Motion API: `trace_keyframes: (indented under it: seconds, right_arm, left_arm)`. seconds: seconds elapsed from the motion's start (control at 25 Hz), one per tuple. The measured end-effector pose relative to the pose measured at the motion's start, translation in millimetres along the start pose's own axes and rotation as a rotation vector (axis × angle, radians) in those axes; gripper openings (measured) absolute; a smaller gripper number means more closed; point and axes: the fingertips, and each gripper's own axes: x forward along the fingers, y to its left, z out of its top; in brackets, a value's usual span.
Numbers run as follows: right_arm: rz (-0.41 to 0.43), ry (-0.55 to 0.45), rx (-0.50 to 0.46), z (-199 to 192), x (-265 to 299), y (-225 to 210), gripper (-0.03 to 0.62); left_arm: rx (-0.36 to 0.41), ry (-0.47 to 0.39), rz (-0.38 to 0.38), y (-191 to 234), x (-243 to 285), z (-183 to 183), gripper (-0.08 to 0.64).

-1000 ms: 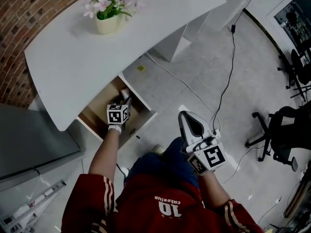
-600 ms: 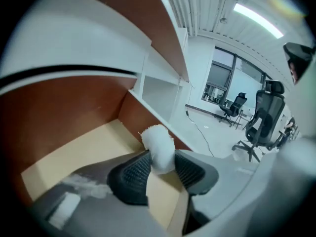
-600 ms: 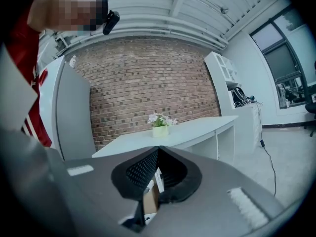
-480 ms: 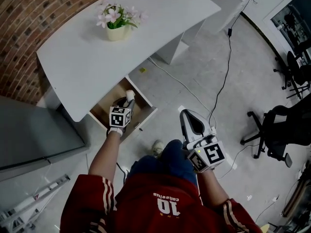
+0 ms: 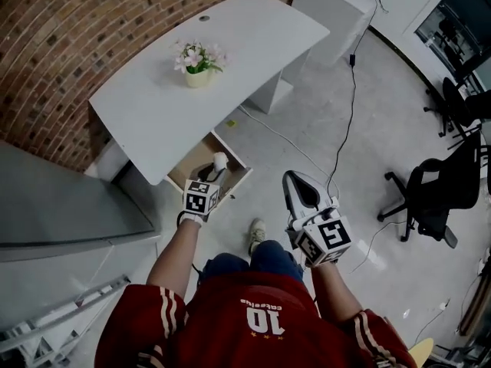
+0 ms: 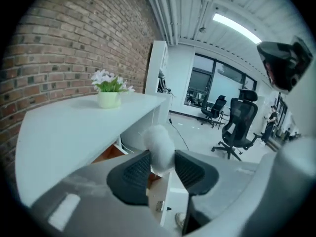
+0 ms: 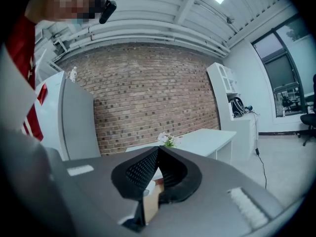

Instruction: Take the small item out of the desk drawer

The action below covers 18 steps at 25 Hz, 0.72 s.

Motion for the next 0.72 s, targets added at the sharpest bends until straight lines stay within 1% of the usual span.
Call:
trace_keyframes:
  seconds: [0.16, 0.28, 0.36, 0.52, 0.64, 0.72]
  right_arm:
    - [-0.012, -0.024, -0.013, 29.9, -25.8, 28.8, -0.002]
    - [-0.052, -0.023, -0.012, 41.1, -41.5, 42.3, -0.002]
    - [-0.072, -0.024, -0.013, 45.4, -49.8, 53.6, -0.002]
    - [-0.077, -0.048, -0.011, 54.8, -69.9, 83.6, -0.002]
    - [-0.078, -0.068, -0.019, 63.8, -87.9, 106.4, -0.002]
    - [-0.079, -0.081, -0.034, 72.1, -99.9, 118.9, -0.003]
  left_arm:
    - [0.06, -0.046, -0.015, -18.5, -63.7, 36.6, 0.164]
    - [0.099, -0.092, -0.022, -33.6, -109.9, 63.6, 0.164]
    - [0.126, -0.144, -0.024, -44.6, -142.7, 82.1, 0.164]
    - [0.159, -0.265, -0.038, -69.4, -210.8, 116.5, 0.164]
    - [0.166, -0.341, -0.054, -88.5, -260.7, 135.6, 0.164]
    - [0.153, -0.393, -0.061, -99.9, -292.0, 147.6, 0.164]
